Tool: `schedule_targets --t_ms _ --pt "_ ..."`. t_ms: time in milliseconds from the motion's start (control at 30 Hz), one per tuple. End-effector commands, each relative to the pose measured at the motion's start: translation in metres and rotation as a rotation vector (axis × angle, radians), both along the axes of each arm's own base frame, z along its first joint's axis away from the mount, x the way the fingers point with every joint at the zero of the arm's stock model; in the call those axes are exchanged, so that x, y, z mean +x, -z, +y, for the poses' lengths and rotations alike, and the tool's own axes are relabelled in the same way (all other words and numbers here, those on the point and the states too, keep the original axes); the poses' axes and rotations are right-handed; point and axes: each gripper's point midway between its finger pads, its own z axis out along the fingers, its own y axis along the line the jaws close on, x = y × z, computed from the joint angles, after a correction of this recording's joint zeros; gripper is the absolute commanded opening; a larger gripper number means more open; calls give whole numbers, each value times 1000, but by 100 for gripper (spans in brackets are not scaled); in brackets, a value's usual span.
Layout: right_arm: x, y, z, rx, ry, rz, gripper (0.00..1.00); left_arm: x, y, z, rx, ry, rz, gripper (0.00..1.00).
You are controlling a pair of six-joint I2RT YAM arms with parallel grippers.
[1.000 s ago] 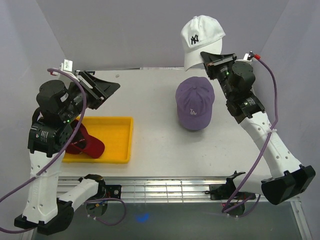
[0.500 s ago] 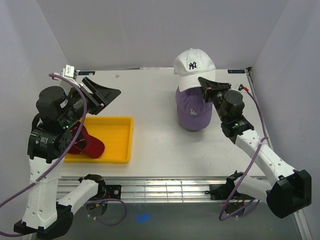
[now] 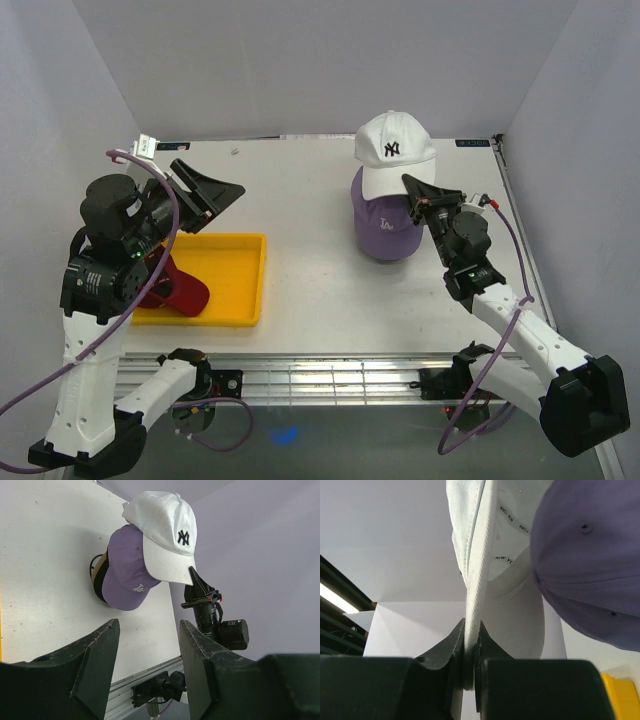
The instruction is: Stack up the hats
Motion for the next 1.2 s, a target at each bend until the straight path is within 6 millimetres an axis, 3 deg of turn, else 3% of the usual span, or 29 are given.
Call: schedule_targets --t_ms 0,800,1167 --pt "-12 -38 -13 67 33 -153 8 -3 -1 -3 11 25 -22 61" --pt "-29 15 -3 12 28 -164 8 2 20 -4 31 31 15 61" --pt "-37 52 -8 55 80 -133 8 1 28 -5 43 44 25 61"
